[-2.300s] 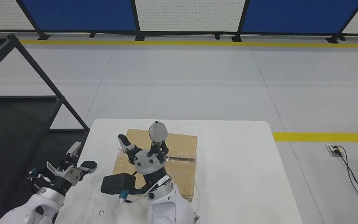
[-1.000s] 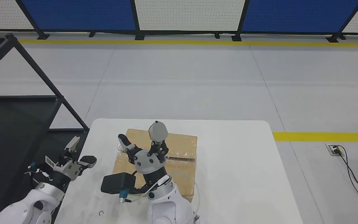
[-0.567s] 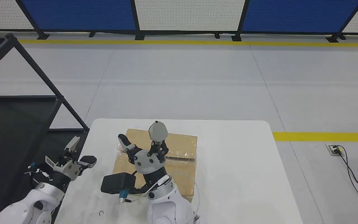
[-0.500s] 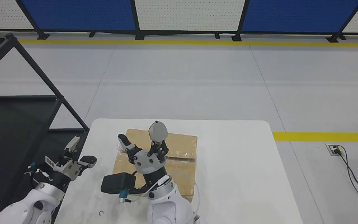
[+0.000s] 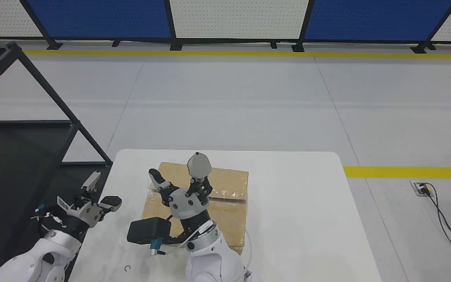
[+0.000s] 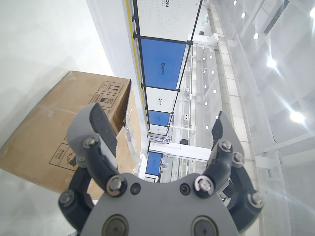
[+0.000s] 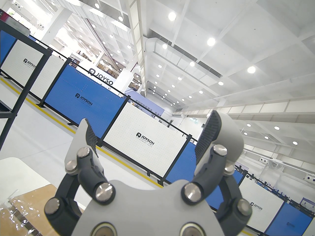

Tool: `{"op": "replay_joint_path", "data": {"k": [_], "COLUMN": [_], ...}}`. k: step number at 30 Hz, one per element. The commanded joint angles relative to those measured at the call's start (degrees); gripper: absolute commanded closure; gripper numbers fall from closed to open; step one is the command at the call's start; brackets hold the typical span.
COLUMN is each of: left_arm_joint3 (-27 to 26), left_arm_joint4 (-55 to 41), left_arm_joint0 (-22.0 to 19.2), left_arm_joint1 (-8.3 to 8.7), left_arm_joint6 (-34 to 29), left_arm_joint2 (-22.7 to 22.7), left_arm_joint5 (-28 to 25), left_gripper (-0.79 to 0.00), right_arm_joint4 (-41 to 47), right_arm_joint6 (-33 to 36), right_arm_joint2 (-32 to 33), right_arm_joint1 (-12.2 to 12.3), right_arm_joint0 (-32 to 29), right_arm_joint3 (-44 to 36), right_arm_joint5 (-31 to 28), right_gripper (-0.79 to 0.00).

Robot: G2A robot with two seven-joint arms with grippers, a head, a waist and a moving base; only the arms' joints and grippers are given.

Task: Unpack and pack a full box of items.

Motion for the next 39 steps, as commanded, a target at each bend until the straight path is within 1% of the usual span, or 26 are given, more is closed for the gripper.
{"op": "replay_joint_path", "data": {"k": [1,5,6,10,12,13,16,19,22,24,26,27,36,38,39], "left_arm_joint3": [0.0,0.0,0.0,-0.3,-0.4,-0.4,-0.2,0.0,0.0,0.1,0.2,0.2,0.2,0.2,-0.2], "left_arm_joint4": [0.0,0.0,0.0,-0.2,-0.7,-1.0,-2.7,-4.3,-3.8,-1.5,-0.8,-0.8,-0.8,-0.8,-1.9], "left_arm_joint0": [0.0,0.0,0.0,0.0,-0.7,-1.1,-2.0,-2.9,-3.3,-3.2,-3.1,-3.1,-3.1,-3.1,-3.0], "left_arm_joint1": [0.0,0.0,0.0,-0.01,0.02,0.0,-0.07,-0.14,-0.1,0.06,0.15,0.15,0.15,0.15,0.03], "left_arm_joint6": [0.0,0.0,0.0,-0.5,-1.6,-2.0,-3.5,-4.4,-5.7,-7.1,-7.9,-7.9,-7.9,-7.9,-7.5], "left_arm_joint2": [0.0,0.0,0.0,0.2,0.0,0.0,0.0,-0.2,-0.3,-0.1,0.1,0.1,0.1,0.1,0.2], "left_arm_joint5": [0.0,0.0,0.0,-0.2,-0.8,-1.2,-3.0,-4.2,-5.8,-6.1,-5.4,-5.4,-5.4,-5.4,-5.8], "left_gripper": [-0.785,-0.785,-0.785,-0.785,-0.785,-0.785,-0.785,-0.785,-0.785,-0.785,-0.785,-0.785,-0.785,-0.785,-0.785], "right_arm_joint4": [0.0,-0.1,-1.1,-2.7,-1.8,-0.8,3.3,11.1,19.5,22.2,22.5,21.3,21.3,22.8,25.6], "right_arm_joint6": [0.0,0.4,1.7,6.5,8.9,10.0,13.3,16.3,21.1,23.7,24.1,23.8,23.8,22.8,22.1], "right_arm_joint2": [0.0,0.3,1.0,2.5,4.0,4.7,7.0,9.3,11.8,13.5,14.5,14.5,14.5,14.6,14.9], "right_arm_joint1": [0.0,0.0,0.1,-0.2,-0.3,-0.3,-0.2,0.0,0.3,0.7,1.1,1.3,1.3,1.4,1.3], "right_arm_joint0": [0.0,-0.1,-0.5,-0.3,-0.2,-0.2,-0.4,-0.9,-1.8,-1.5,-1.7,-1.7,-1.7,-2.2,-2.7], "right_arm_joint3": [0.0,-0.1,-0.4,-1.9,-2.5,-2.8,-4.9,-8.1,-10.7,-12.4,-14.2,-15.1,-15.1,-15.7,-15.9], "right_arm_joint5": [0.0,0.2,0.6,-1.0,-1.8,-3.1,-10.0,-21.2,-33.8,-41.6,-45.7,-46.8,-46.8,-46.8,-47.1], "right_gripper": [-0.785,-0.785,-0.785,-0.785,-0.785,-0.785,-0.785,-0.785,-0.785,-0.785,-0.785,-0.785,-0.785,-0.785,-0.785]}}
